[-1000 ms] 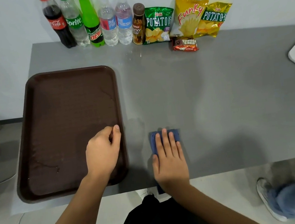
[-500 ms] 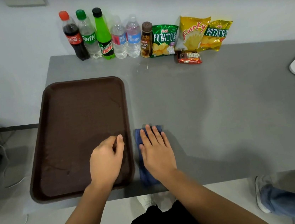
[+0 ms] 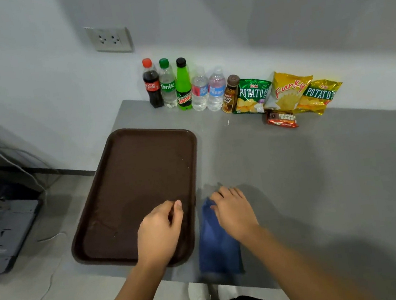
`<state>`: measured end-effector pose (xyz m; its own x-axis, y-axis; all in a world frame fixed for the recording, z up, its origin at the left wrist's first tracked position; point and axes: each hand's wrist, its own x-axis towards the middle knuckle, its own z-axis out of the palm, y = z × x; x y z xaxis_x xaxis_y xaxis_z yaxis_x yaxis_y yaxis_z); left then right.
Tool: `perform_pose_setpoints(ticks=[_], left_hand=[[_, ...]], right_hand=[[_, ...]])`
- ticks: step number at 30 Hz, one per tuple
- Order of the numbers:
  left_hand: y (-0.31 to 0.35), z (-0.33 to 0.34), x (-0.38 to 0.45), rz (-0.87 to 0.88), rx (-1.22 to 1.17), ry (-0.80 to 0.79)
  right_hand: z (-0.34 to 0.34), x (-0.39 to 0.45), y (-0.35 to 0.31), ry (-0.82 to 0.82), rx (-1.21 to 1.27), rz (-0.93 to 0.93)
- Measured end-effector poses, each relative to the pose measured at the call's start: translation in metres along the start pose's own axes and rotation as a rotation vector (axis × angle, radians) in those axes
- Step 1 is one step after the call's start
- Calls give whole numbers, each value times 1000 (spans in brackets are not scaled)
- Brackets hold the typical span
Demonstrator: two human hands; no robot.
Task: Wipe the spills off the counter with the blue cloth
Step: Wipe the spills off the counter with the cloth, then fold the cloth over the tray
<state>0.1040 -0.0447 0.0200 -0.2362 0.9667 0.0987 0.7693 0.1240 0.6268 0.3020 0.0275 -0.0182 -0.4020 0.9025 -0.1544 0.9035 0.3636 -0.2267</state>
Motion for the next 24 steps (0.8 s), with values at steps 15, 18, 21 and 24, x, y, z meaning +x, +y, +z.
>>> perform_pose_setpoints(ticks=[15, 18, 21, 24], left_hand=[[2, -3, -12, -18, -294, -249], [-11, -16, -3, 48, -361, -394], [-26, -31, 8, 14, -466, -417], [-48, -44, 19, -77, -600, -479]], right_hand=[[-109, -44, -54, 83, 323, -113], [-131, -43, -79, 148, 388, -140], [-142, -37, -101, 219, 460, -106], [-141, -30, -119, 275, 596, -31]])
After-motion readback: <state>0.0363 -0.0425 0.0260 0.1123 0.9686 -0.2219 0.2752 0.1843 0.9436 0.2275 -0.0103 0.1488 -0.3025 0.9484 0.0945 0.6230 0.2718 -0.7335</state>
